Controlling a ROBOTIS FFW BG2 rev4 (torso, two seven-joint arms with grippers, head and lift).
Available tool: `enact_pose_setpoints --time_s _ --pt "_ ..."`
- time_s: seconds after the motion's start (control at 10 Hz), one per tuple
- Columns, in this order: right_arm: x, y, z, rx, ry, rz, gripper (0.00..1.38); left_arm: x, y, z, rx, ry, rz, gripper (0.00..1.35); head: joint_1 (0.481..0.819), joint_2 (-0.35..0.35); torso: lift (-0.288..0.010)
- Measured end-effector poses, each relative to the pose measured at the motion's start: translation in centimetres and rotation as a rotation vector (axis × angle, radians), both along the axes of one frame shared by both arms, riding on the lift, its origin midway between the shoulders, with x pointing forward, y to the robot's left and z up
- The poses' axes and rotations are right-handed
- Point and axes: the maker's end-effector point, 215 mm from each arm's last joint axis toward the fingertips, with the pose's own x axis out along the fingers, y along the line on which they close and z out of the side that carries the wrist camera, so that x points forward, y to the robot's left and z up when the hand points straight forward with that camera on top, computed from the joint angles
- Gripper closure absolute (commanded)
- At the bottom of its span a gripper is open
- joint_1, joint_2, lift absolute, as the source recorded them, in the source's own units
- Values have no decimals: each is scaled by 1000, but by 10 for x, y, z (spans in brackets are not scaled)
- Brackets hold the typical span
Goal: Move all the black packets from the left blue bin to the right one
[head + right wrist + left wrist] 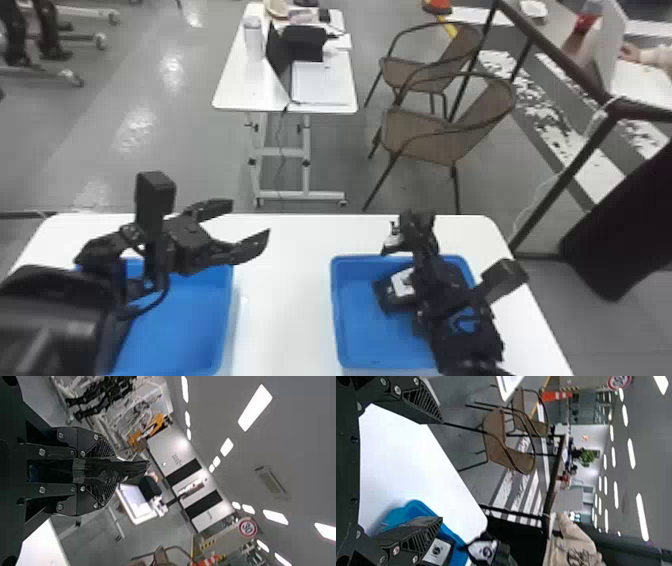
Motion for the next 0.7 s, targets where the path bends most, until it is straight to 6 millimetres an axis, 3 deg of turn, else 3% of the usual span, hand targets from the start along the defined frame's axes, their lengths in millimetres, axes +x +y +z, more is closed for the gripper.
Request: enact_pose_setpoints --time_s 0.1,0.2,0.3,0.4,0.5,0.7 --pt "-12 -19 -33 -4 68 -39 506 -11 44 -11 18 31 76 -2 695 -80 0" --pt "-24 -32 -64 10 128 -66 94 -22 86 -17 28 52 147 65 695 -49 0" --pt "-31 -41 -81 23 162 -89 58 -30 120 -19 37 64 204 114 695 -21 0" --pt "-35 -52 -82 26 155 -120 150 -36 143 -18 54 67 240 116 695 -11 0" --pt "-37 -61 -72 36 127 -150 200 -42 161 -21 93 84 270 116 695 0 0" --pt "-39 -69 -48 56 74 -170 214 -64 185 -49 122 164 339 121 695 21 0"
